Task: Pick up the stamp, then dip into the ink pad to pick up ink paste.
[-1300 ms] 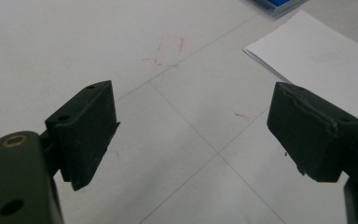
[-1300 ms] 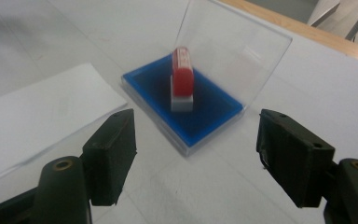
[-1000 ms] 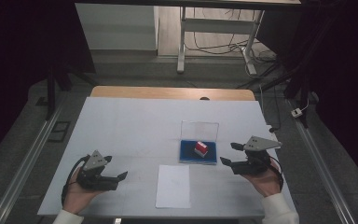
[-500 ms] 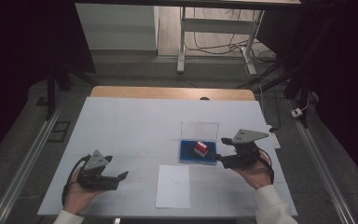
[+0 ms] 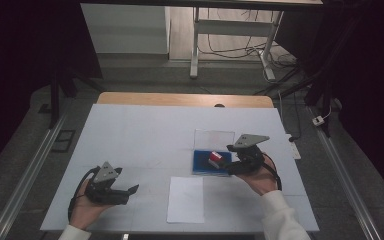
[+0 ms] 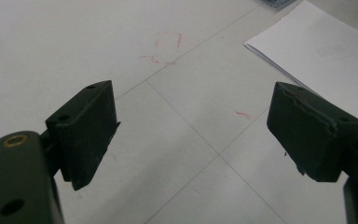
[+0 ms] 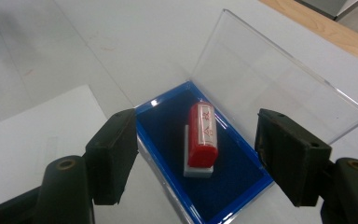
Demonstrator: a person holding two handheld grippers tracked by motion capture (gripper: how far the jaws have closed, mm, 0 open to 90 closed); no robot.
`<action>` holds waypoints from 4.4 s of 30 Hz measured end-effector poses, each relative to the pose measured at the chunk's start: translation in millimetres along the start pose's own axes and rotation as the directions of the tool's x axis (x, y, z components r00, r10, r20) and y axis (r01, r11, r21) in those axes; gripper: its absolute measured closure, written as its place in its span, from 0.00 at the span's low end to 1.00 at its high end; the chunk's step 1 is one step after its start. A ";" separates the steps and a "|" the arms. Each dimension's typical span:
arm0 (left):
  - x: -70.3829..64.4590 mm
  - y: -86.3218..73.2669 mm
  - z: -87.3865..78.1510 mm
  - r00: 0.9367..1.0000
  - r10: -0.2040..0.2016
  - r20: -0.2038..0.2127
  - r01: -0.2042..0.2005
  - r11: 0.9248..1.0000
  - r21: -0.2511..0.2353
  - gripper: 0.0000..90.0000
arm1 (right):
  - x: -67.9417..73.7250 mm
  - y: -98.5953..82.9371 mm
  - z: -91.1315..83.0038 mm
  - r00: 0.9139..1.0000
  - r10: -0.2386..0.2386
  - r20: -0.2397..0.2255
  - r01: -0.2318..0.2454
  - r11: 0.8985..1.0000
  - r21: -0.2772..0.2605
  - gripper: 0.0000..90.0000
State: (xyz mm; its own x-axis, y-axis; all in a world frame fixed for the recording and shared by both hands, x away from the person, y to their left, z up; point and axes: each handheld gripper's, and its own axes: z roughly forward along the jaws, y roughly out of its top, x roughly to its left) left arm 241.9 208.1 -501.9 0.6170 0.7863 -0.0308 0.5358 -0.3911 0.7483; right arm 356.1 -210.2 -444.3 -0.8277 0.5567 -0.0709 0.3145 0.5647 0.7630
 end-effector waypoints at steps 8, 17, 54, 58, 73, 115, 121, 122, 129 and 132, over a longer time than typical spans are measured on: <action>0.5 -0.2 1.2 1.000 -0.004 -0.002 0.004 1.000 0.004 0.17 | -6.3 1.0 13.5 1.000 0.019 0.004 -0.019 0.999 0.039 0.34; 2.0 -0.3 3.0 1.000 -0.010 -0.003 0.010 1.000 0.012 0.17 | -4.3 3.3 35.0 1.000 0.023 0.002 -0.023 0.996 0.085 0.39; 2.8 -3.0 5.5 1.000 -0.012 0.002 0.012 0.999 0.035 0.17 | -8.5 -1.5 43.9 0.998 0.060 -0.010 -0.059 0.991 0.119 0.78; 1.5 -3.7 6.8 1.000 -0.010 0.001 0.010 0.999 0.045 0.17 | -9.6 -0.2 37.5 0.998 0.064 -0.016 -0.062 0.994 0.085 0.78; 2.9 -5.8 5.7 1.000 -0.021 -0.001 0.021 0.999 0.044 0.18 | -12.0 4.1 24.6 0.996 0.086 0.006 -0.086 0.996 0.036 0.78; 4.7 -8.2 5.9 1.000 -0.014 -0.011 0.014 0.999 0.047 0.18 | -1.7 20.2 41.5 0.999 0.036 0.025 -0.039 0.993 0.110 0.78; 3.4 -8.6 5.2 1.000 -0.009 -0.012 0.009 0.999 0.049 0.18 | -0.2 15.3 47.9 0.999 0.032 0.024 -0.035 0.991 0.128 0.78; 3.5 -8.7 5.2 1.000 -0.010 -0.012 0.011 0.999 0.048 0.18 | 0.1 14.5 49.3 0.999 0.032 0.029 -0.035 0.991 0.130 0.77; 4.3 -8.8 5.8 1.000 -0.012 -0.013 0.012 0.999 0.050 0.18 | -0.1 10.8 53.4 0.999 0.029 0.036 -0.034 0.988 0.148 0.78; 4.2 -9.0 5.3 1.000 -0.013 -0.016 0.014 0.999 0.048 0.18 | -1.2 6.5 56.6 0.999 0.036 0.038 -0.041 0.987 0.155 0.78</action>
State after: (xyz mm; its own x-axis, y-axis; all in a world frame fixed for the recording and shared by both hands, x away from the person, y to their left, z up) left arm 242.7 212.4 -512.3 0.6006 0.7990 -0.0299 0.5712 -0.4026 0.7153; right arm 385.4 -172.7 -475.7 -0.7979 0.5990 -0.0677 0.4166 0.6290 0.6564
